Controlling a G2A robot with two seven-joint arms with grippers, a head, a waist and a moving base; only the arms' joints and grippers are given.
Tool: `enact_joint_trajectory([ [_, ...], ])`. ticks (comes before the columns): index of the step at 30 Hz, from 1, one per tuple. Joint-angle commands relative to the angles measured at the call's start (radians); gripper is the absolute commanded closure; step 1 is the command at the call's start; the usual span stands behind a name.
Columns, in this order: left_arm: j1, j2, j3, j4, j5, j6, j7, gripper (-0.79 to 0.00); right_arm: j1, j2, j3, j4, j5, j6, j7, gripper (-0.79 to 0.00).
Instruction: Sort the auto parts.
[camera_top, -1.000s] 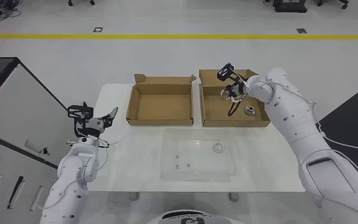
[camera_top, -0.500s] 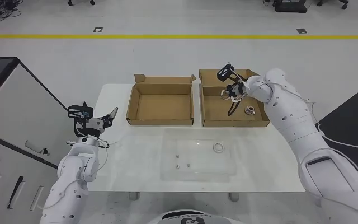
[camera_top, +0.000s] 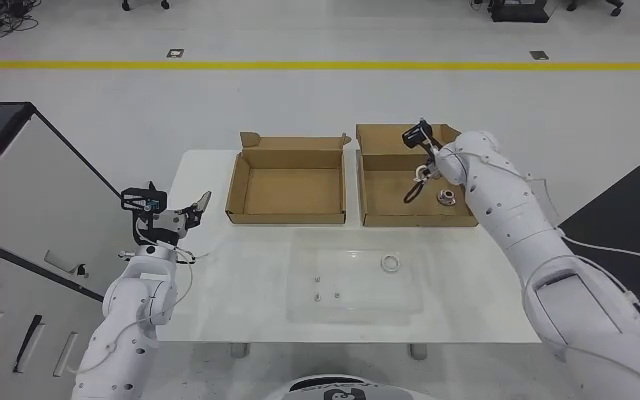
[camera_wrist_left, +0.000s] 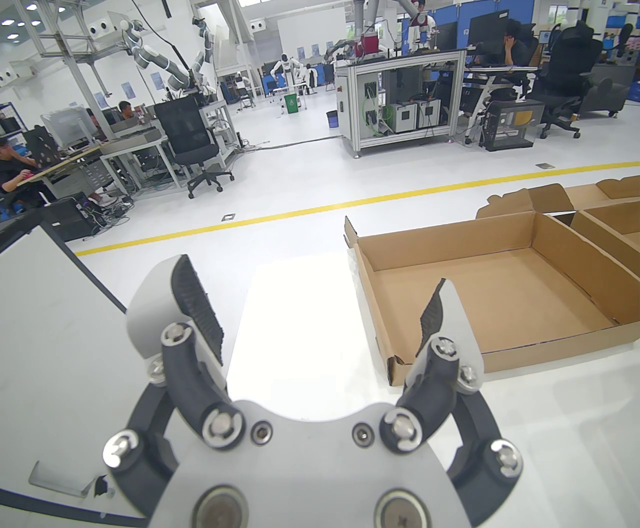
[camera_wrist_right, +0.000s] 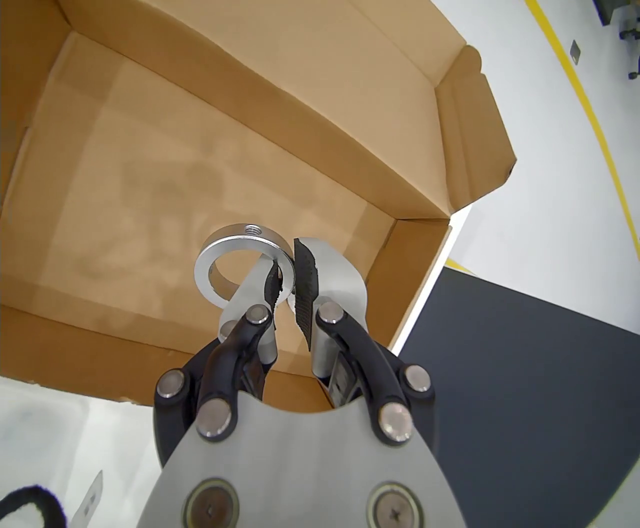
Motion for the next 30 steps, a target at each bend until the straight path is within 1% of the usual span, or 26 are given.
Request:
enact_joint_trajectory([
  [1, 0.0, 0.0, 0.0, 0.0, 0.0, 0.0, 0.0, -0.785, 0.012, -0.011, -0.013, 0.038, 0.008, -0.003, -0.005, 0.0],
  [8, 0.0, 0.0, 0.0, 0.0, 0.0, 0.0, 0.0, -0.785, 0.054, -0.057, -0.07, 0.174, 0.014, -0.005, -0.028, 0.0],
  [15, 0.0, 0.0, 0.0, 0.0, 0.0, 0.0, 0.0, -0.785, 0.082, -0.104, -0.115, 0.288, 0.032, -0.033, -0.064, 0.0],
  [23, 0.0, 0.0, 0.0, 0.0, 0.0, 0.0, 0.0, -0.785, 0.111, -0.151, -0.147, 0.395, 0.047, -0.048, -0.097, 0.0],
  [30, 0.0, 0.0, 0.0, 0.0, 0.0, 0.0, 0.0, -0.785, 0.136, -0.183, -0.162, 0.474, 0.051, -0.057, -0.119, 0.0],
])
